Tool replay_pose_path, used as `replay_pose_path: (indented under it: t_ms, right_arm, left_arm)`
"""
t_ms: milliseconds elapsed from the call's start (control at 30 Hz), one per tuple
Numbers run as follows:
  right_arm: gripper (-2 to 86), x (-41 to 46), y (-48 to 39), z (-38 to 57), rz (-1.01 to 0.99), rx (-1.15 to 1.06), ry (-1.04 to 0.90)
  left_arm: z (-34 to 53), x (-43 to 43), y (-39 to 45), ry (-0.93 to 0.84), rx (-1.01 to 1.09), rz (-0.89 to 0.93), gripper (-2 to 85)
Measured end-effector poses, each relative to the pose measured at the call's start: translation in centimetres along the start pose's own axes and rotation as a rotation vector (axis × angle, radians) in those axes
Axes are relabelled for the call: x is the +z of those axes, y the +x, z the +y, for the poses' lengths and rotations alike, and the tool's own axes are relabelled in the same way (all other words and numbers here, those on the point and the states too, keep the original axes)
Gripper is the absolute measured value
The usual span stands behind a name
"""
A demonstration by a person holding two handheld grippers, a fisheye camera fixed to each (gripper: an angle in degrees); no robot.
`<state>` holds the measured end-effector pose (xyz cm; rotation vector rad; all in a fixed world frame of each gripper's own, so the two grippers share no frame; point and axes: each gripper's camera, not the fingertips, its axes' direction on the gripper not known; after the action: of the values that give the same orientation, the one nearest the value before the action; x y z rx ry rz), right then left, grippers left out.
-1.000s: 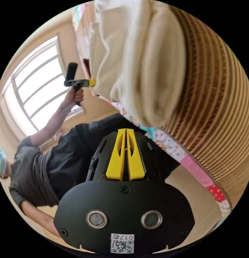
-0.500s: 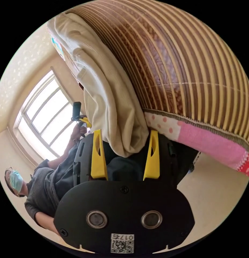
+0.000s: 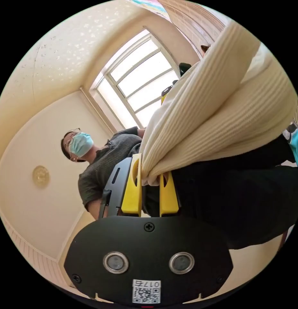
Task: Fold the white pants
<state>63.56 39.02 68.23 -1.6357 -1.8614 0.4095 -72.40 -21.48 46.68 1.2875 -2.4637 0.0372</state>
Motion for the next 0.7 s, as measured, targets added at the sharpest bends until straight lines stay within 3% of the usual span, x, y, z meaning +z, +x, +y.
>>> replay_pose_path:
  t_ms: [133, 200, 267, 367, 467, 600, 700]
  right_arm:
    - [7.8, -5.8, -1.2, -3.9, -0.078, 0.047, 0.150]
    - [10.4, -10.0, -2.3, -5.9, -0.062, 0.033, 0.314]
    - [17.8, -15.3, -6.4, -7.1, 0.012, -0.156, 0.641]
    - [16.2, -17.4, -11.5, -6.0, 0.215, -0.353, 0.949]
    - [15.6, -16.0, -12.9, -6.7, 0.477, -0.273, 1.025]
    - [18.8, -13.8, -10.1, -9.9, 0.706, -0.108, 0.919]
    - [19.6, -12.4, -6.7, -13.3, 0.810, -0.045, 0.841]
  left_arm:
    - [-3.4, -3.7, 0.6, 0.244, -0.001, 0.031, 8.6]
    - [-5.6, -7.6, 1.5, 0.500, -0.020, -0.066, 9.0]
    - [-6.8, -9.7, 2.5, 0.704, -0.048, -0.138, 10.1]
    - [-7.9, -10.2, 6.5, 0.964, 0.166, -0.315, 11.1]
    - [-9.7, -8.2, 9.8, 0.986, 0.315, -0.545, 10.7]
    - [-12.3, -5.6, 7.5, 0.960, 0.082, -0.948, 17.4]
    - [-11.7, -6.7, 2.1, 1.053, -0.066, -0.949, 18.9]
